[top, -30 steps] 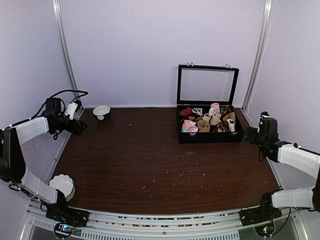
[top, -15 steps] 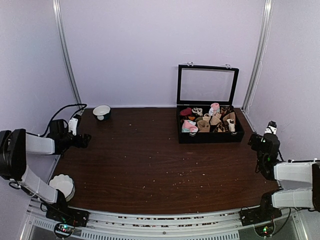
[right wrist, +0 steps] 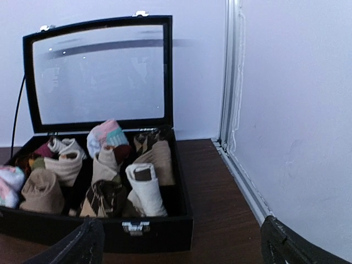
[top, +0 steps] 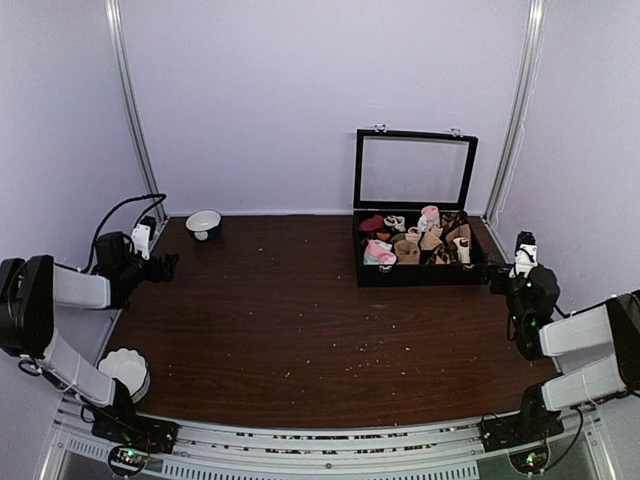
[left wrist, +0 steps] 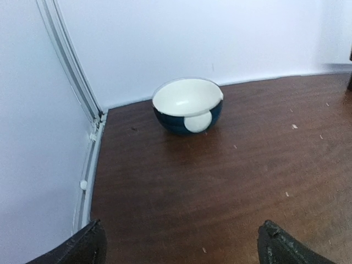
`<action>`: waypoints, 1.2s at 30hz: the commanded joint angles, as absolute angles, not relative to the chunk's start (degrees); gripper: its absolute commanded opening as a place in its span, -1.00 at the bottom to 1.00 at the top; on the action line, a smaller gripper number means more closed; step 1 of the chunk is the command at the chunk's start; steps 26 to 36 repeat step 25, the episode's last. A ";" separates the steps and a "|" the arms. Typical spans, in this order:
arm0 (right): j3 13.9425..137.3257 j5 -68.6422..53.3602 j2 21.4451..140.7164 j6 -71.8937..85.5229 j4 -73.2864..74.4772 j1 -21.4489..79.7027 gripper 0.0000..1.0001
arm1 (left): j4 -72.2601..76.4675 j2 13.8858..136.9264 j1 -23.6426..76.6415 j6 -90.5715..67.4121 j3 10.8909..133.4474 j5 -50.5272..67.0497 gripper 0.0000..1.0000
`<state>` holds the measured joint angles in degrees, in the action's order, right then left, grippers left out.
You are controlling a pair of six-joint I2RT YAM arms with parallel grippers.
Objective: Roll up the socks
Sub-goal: Reset both arms
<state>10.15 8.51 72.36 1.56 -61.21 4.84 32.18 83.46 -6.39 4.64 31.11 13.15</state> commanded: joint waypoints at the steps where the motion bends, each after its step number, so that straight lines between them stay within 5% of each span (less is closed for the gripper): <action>1: 3.31 3.41 78.04 -2.03 -82.97 4.91 0.99 | 74.71 82.46 -4.70 6.08 9.71 13.62 0.96; 2: 6.03 6.19 75.75 -1.00 -74.75 4.92 0.99 | 79.83 83.37 -4.71 5.69 8.05 13.73 0.96; 6: 14.84 11.47 76.91 2.07 -59.56 4.72 0.99 | 60.11 81.98 -5.30 4.13 17.98 10.88 0.96; 36: 14.40 10.28 77.81 1.10 -62.18 4.66 0.99 | 59.66 81.82 -5.88 2.90 18.35 8.89 0.96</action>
